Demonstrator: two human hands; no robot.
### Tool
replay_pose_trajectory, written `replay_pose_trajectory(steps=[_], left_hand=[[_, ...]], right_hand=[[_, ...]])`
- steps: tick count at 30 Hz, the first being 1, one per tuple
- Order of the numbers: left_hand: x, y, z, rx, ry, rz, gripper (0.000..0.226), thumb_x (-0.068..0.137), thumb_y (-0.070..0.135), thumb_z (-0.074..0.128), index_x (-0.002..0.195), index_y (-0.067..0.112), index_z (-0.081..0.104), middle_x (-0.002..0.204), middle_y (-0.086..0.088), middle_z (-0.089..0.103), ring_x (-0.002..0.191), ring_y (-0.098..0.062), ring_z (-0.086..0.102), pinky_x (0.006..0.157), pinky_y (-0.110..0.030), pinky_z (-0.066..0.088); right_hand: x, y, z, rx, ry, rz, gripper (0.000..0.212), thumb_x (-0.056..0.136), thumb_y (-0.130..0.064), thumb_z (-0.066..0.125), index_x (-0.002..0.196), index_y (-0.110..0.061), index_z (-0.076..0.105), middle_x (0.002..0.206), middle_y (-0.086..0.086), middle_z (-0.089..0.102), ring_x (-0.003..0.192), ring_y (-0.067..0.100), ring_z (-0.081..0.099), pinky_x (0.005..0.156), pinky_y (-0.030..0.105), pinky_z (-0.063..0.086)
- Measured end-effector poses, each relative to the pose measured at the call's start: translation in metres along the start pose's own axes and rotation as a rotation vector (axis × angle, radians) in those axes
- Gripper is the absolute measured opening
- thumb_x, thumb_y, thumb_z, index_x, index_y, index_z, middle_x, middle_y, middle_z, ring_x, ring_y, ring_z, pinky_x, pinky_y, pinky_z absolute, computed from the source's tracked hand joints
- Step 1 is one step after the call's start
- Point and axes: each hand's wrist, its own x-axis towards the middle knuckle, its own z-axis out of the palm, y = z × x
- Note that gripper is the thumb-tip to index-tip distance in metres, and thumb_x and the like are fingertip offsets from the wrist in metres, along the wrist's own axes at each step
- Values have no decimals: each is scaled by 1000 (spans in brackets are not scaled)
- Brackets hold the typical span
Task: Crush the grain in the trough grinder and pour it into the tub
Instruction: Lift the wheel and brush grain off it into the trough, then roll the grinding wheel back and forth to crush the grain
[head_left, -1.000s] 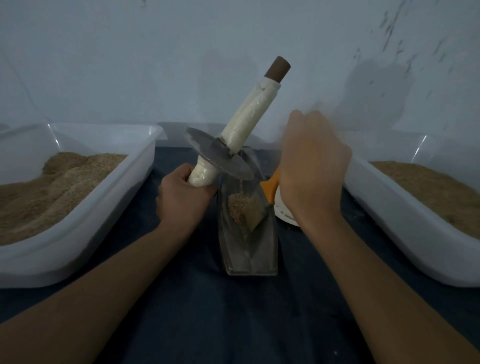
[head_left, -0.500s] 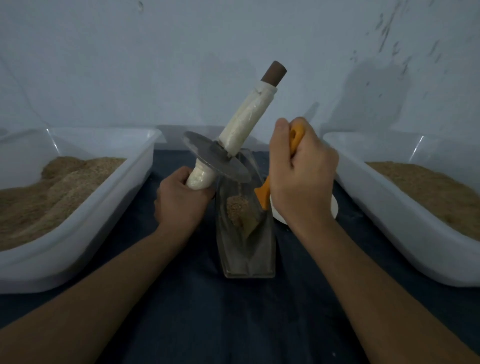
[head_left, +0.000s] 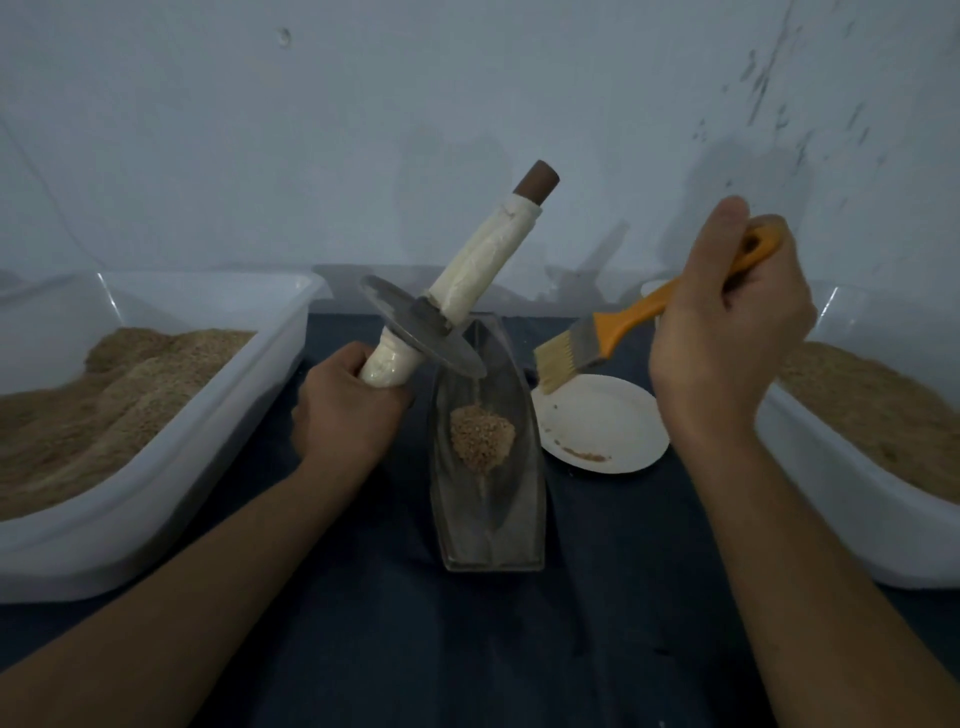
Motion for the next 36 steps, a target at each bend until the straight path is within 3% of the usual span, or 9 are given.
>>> replay_pose_trajectory(steps=[3,6,13,18,21,24,30,33,36], left_hand=[[3,0,-3,81,27,16,23,68,33,77,84,37,61,69,9,64,68,-16,62,58,-30,43],[4,2,-6,172,40,40,22,69,32,79,82,36,61,71,11,63,68,-11,57,57,-28,35],[1,4,-4,257,27,112,20,70,33,78,82,32,62,72,10,63,71,-18,59,62,-31,42],[0,3,-2,264,16,92,21,70,34,80,83,31,63,72,13,61,67,-14,54,59,-29,35],[1,2,-2,264,-5,71,22,71,33,80,87,33,65,75,13,62,72,-18,59,62,-30,38],[2,1,-4,264,-9,66,23,71,33,80,88,33,65,77,12,63,74,-19,59,65,-32,41],[3,2,-4,265,-14,60,23,71,32,80,88,35,65,79,12,64,76,-21,61,67,-33,43],[2,2,-4,285,-15,62,22,71,33,80,86,35,65,77,14,62,75,-20,58,66,-33,41],[2,1,-3,316,-5,89,20,71,34,79,81,33,62,73,13,60,69,-17,54,64,-32,40]], right_hand=[[4,16,-4,-115,-12,-38,46,109,-42,45,73,-13,41,54,-7,35,48,7,40,51,16,30],[0,27,-6,-249,-163,-116,50,108,-49,45,74,-13,45,52,-4,39,47,10,44,51,18,30],[7,30,-8,-429,-499,-292,57,106,-53,46,63,-18,38,48,-7,34,44,12,38,51,22,27],[11,31,-16,-327,-697,-279,52,103,-51,52,63,-19,43,49,-8,40,55,3,53,53,16,29],[11,30,-18,-378,-857,-281,48,100,-57,52,69,-20,55,59,-7,51,63,6,55,58,30,42],[12,23,-20,-407,-990,-249,42,97,-55,56,77,-20,66,71,-3,60,68,12,56,66,41,51],[10,10,-24,-662,-1438,-106,18,82,-41,84,77,-35,67,81,-15,57,72,4,54,58,22,38],[3,6,-26,-787,-1720,51,26,77,-30,88,88,-40,67,88,-18,53,79,3,52,59,20,37],[-3,3,-25,-856,-1848,131,37,80,-23,86,106,-40,66,96,-17,54,83,3,52,61,19,38]])
